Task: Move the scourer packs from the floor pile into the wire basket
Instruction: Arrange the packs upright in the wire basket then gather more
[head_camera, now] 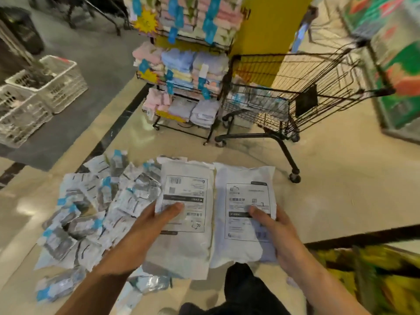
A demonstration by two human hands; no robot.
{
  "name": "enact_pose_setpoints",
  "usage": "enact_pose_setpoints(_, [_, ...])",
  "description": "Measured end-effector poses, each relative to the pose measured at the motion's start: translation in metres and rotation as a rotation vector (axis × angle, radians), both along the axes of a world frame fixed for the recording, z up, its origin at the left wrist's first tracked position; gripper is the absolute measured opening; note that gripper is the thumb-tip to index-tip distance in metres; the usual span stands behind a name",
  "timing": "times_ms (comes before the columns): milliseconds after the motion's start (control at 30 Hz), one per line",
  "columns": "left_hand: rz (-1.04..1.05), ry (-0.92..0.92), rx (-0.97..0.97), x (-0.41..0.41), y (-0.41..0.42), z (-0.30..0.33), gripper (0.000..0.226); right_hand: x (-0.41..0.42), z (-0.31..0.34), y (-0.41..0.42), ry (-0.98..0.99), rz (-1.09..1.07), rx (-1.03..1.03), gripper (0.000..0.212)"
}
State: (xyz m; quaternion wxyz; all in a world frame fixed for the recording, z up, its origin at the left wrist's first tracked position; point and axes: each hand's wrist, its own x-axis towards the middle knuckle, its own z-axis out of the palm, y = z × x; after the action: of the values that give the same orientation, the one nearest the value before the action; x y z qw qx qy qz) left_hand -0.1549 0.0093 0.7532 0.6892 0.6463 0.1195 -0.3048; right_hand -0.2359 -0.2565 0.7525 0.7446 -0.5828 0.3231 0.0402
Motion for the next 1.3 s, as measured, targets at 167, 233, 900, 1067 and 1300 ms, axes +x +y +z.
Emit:
enact_pose_setpoints(167, [-0.089,0.014,0.037,0.043,-0.109,-0.008,0.026,0.025,-0.011,-0.099,0.054,-0.093,0.038,0.032])
enact_pose_setpoints(233, [-0.128,0.013,0.068,0.059,-0.153,-0.011,0.028,0.038,-0.015,-0.142,0.085,-0.115,0.054,0.035])
enact_pose_setpoints(900, [-0.191,-0.039,0.131,0.301,-0.338,-0.013,0.029,0.271,-0.015,-0.327,0.053,-0.103,0.111,0.030])
enact_pose_setpoints(1067, [-0.198,0.012,0.075,0.393,-0.379,-0.020,0.029,0.344,-0.011,-0.357,0.083,-0.172,0.089,0.029])
enact_pose_setpoints(1300, [-0.261,0.040,0.056,0.502,-0.455,-0.021,0.033,0.417,-0.008,-0.415,0.073,-0.266,0.072,0.036])
